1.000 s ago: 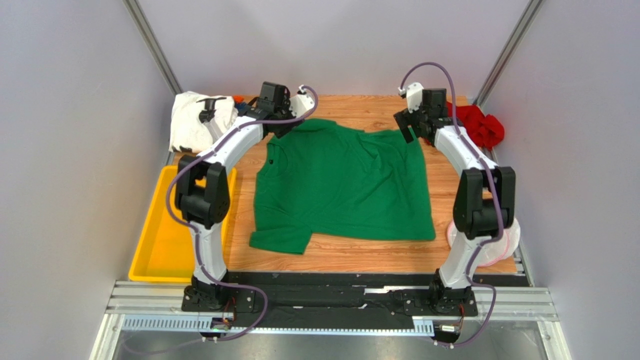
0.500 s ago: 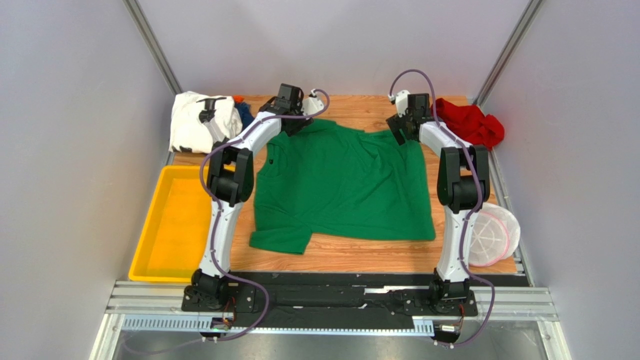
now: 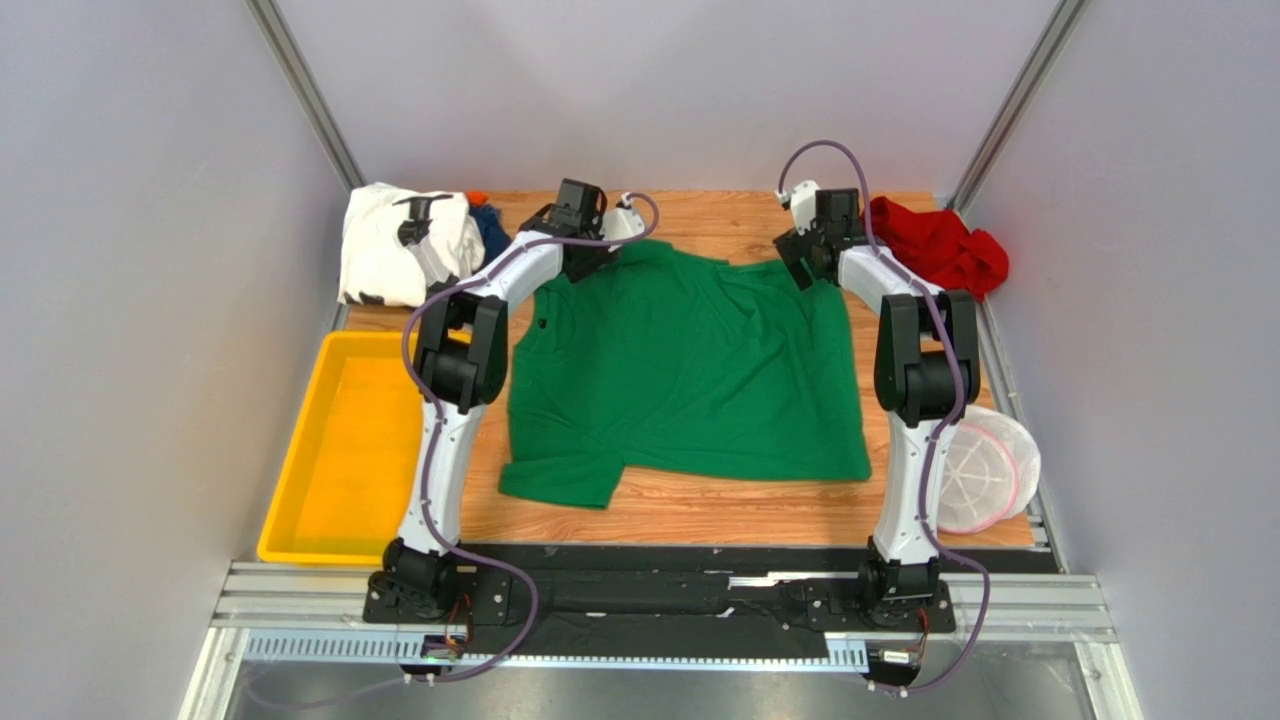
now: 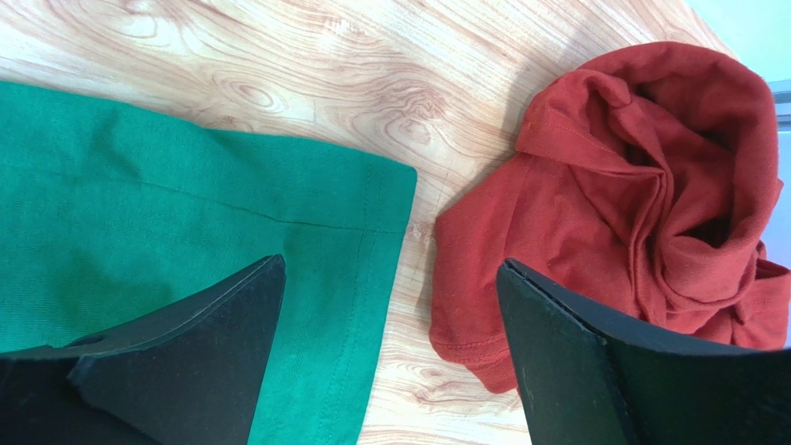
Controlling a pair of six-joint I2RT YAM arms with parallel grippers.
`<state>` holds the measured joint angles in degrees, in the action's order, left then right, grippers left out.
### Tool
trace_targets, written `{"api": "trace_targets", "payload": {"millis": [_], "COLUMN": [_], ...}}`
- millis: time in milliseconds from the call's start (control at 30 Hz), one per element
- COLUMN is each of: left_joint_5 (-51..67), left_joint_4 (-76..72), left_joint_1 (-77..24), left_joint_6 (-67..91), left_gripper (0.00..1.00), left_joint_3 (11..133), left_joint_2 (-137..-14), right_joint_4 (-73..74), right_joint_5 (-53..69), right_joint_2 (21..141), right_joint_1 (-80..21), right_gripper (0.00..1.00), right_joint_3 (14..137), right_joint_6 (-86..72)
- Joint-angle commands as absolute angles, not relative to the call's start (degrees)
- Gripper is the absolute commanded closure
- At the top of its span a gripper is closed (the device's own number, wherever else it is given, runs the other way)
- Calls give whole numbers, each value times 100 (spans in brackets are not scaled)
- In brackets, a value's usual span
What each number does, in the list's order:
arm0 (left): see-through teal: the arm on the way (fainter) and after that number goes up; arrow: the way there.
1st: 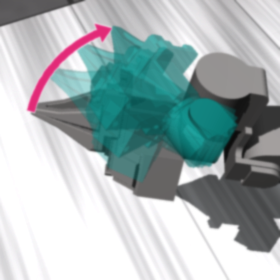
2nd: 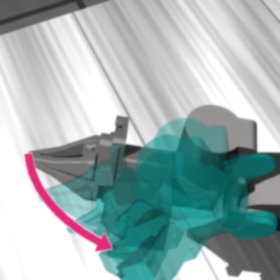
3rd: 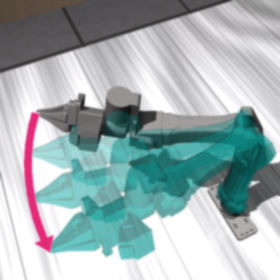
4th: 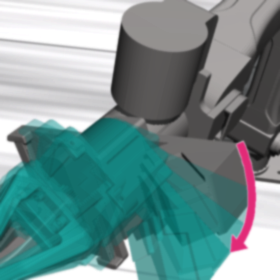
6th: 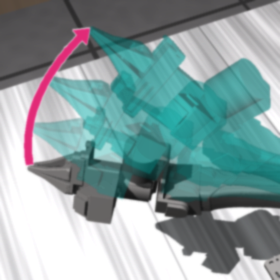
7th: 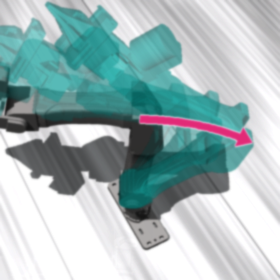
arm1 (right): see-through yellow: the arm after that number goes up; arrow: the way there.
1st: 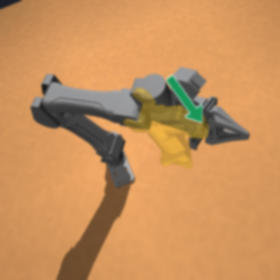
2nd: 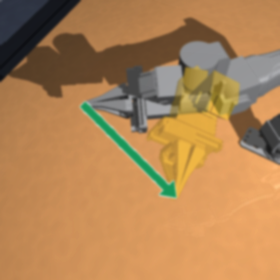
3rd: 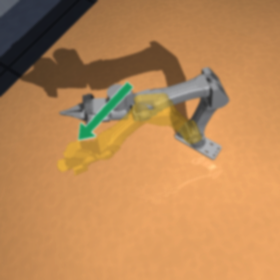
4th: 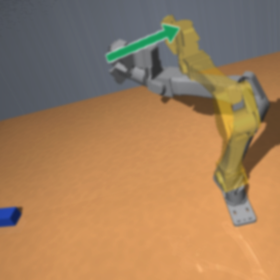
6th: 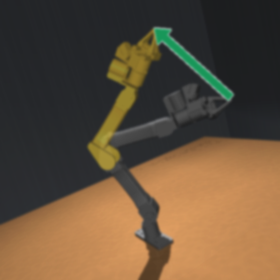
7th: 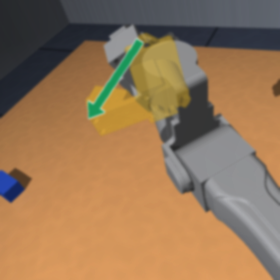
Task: Fold and stack the t-shirts
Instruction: Flatten out the tshirt
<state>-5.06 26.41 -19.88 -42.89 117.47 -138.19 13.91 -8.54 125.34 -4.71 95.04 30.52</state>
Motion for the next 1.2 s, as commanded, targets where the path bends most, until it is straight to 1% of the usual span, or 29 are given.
{"api": "trace_targets", "payload": {"millis": [0, 100, 233, 467, 633, 933, 1167], "left_joint_5": [-440, -483, -571, -712, -853, -931, -1037], "left_joint_4": [2444, 2399, 2373, 2470, 2496, 2479, 2373], "left_joint_1": [-1995, -1978, -1925, -1863, -1820, -1749, -1714], "left_joint_6": [-4315, -4386, -4491, -4597, -4763, -5001, -5177], "left_gripper": [39, 39, 39, 39, 39, 39, 40], "left_joint_3": [11268, 11057, 11083, 11820, 12094, 11848, 11321], "left_joint_2": [-13220, -13087, -13201, -13816, -14133, -14063, -13808], "right_joint_4": [1072, 1072, 1064, 1055, 1055, 1037, 853], "right_joint_5": [-914, -905, -879, -958, -1037, -1239, -1503], "right_joint_2": [12393, 12393, 12375, 12401, 12489, 12928, 13139], "right_joint_1": [-492, -501, -501, -501, -492, -492, -475], "right_gripper": [11, 11, 11, 11, 11, 11, 11], "right_joint_3": [9457, 9439, 9387, 9387, 9457, 9782, 9879], "right_joint_6": [3182, 3164, 3155, 3261, 3340, 3603, 3920]}}
